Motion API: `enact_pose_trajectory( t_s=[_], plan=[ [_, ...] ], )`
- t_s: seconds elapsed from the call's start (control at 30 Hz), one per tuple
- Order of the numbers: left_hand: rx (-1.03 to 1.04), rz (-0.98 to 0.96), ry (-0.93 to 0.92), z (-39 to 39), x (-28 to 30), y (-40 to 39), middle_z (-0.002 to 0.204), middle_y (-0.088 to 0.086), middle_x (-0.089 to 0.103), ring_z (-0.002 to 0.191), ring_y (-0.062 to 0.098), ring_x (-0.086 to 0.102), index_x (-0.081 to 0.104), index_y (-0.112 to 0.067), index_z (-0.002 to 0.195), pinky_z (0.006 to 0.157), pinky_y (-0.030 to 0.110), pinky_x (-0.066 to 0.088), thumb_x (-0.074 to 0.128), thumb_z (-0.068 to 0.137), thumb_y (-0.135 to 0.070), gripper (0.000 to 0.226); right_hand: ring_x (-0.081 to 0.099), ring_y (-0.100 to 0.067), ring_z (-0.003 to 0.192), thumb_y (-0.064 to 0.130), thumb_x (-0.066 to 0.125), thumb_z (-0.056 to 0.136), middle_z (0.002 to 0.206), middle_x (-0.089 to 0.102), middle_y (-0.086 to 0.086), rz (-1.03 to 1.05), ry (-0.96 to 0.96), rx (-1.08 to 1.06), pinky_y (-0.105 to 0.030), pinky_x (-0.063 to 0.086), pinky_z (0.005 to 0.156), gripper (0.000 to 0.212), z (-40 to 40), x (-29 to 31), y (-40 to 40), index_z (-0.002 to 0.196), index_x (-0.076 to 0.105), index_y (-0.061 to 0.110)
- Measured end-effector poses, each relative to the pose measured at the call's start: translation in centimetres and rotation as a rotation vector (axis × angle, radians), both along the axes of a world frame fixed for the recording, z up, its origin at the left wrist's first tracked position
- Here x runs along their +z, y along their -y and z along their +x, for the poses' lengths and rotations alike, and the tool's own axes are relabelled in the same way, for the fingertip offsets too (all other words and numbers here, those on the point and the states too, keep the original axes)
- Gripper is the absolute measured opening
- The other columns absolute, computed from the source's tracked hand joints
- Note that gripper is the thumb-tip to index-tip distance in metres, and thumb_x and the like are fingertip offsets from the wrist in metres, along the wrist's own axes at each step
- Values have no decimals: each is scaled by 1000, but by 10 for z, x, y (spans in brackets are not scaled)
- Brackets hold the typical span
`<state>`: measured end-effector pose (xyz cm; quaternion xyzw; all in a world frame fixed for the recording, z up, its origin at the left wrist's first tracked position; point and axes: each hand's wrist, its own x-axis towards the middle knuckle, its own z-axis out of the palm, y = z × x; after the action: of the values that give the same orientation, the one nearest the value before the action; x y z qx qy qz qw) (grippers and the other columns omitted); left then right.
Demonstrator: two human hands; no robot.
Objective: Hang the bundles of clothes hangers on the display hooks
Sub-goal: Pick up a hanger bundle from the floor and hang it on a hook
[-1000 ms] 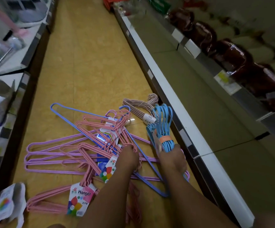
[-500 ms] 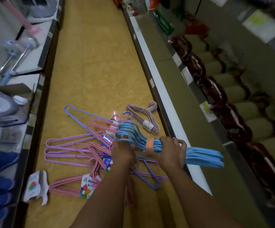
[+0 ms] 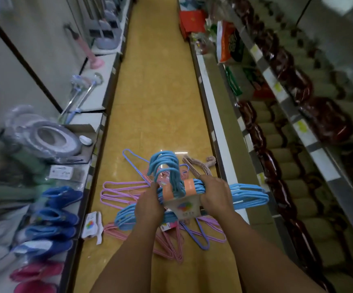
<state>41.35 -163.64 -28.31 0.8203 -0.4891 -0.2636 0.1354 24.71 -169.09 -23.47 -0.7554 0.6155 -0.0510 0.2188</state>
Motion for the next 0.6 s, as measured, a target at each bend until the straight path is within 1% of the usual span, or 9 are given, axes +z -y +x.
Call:
enact_pose_trajectory(
  t_s=[0.03,0.1,0.17,0.23,0.33,0.43,0.53,0.6],
  plan=[
    [33,-25,13,8,19,-4,109,6,65,101,32,59,49,-24,122,68,35,41,57,84,-11,41,57,-22,99,9,57,78,100,66,4,6,17,0,-33,40,88,32,9,16,0,104,61,28],
    [83,-54,43,25,53,-11,102,5,67,95,32,61,53,-26,113,64,32,37,50,86,-11,31,59,-25,100,8,57,80,104,66,2,6,32,9,-34,45,80,39,26,47,-4,113,58,29],
    [143,-68,46,41,84,-17,94,6,66,85,30,59,55,-25,100,61,31,35,45,89,-13,20,59,-27,102,5,53,82,111,65,-1,22,36,53,-37,48,80,47,40,72,-8,124,53,27],
    [155,-77,72,58,113,-24,92,7,66,83,30,57,55,-22,95,60,31,34,44,90,-12,16,59,-26,102,6,49,88,114,63,-2,7,0,112,-37,48,79,41,55,95,-13,125,51,24],
    [150,-89,110,81,147,-37,98,10,66,91,33,59,56,-22,103,62,32,33,45,89,-11,21,59,-25,97,10,48,91,109,63,-2,-59,-78,191,-37,47,74,24,79,120,-18,113,49,21],
    [204,-101,127,103,172,-56,100,10,66,92,32,59,56,-23,104,63,31,34,44,89,-10,23,59,-26,97,10,46,93,109,60,-4,-112,-140,298,-35,41,70,26,107,142,-25,118,46,16],
    [294,-105,151,118,187,-77,105,11,66,98,33,59,56,-23,115,66,32,38,45,89,-8,32,59,-28,95,8,44,92,107,59,-6,-159,-151,373,-35,38,66,22,132,159,-35,113,46,13],
    [370,-96,135,126,190,-93,107,10,66,99,33,60,55,-24,118,67,32,39,45,89,-8,35,59,-28,94,7,43,92,107,59,-7,-171,-167,443,-35,37,65,21,148,167,-44,112,45,12]
  ],
)
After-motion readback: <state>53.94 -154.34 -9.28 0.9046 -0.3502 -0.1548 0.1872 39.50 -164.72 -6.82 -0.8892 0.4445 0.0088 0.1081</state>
